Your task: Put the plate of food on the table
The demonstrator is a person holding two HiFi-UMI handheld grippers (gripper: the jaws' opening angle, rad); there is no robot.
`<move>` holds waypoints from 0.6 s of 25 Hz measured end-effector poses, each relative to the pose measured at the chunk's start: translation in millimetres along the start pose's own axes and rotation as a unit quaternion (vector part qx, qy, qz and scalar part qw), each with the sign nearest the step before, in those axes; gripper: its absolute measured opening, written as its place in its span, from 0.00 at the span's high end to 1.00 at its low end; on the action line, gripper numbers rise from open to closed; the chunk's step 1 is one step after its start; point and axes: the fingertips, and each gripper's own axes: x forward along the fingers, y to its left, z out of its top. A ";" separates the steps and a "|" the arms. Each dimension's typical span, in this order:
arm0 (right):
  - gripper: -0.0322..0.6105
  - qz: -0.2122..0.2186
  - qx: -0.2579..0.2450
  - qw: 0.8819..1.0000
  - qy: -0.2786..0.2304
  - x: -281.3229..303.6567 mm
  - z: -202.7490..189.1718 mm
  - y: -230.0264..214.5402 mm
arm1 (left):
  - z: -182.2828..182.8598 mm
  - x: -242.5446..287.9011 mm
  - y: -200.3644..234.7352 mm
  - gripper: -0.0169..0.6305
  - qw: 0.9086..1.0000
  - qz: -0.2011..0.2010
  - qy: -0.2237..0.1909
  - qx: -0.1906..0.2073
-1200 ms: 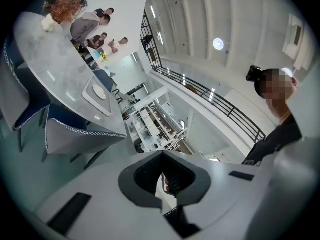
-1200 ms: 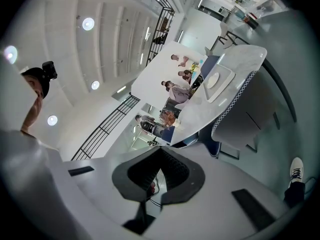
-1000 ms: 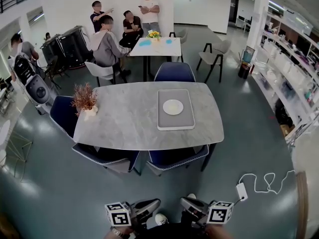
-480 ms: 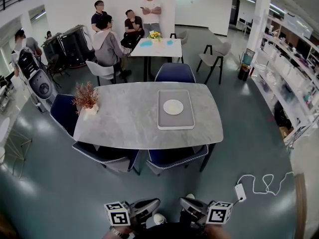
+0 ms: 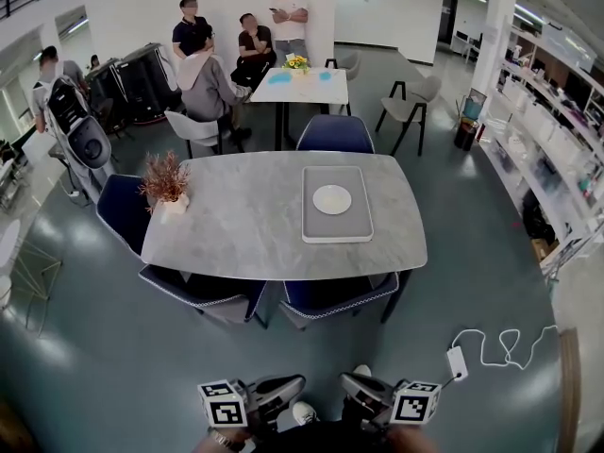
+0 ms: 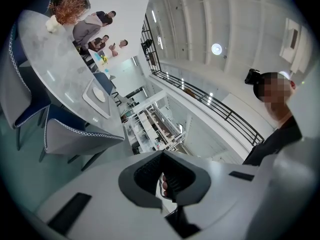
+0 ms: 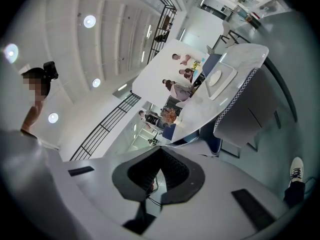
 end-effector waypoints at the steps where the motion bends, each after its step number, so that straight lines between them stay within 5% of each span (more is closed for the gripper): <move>1: 0.93 0.001 0.000 1.000 0.001 1.0 0.3 0.1 | 0.9 -0.8 0.2 0.96 1.000 0.001 -0.001 0.000; 15: 0.93 0.002 0.000 1.000 0.008 -2.0 2.8 -2.3 | -0.2 3.8 -0.2 0.96 1.000 0.005 -0.003 -0.002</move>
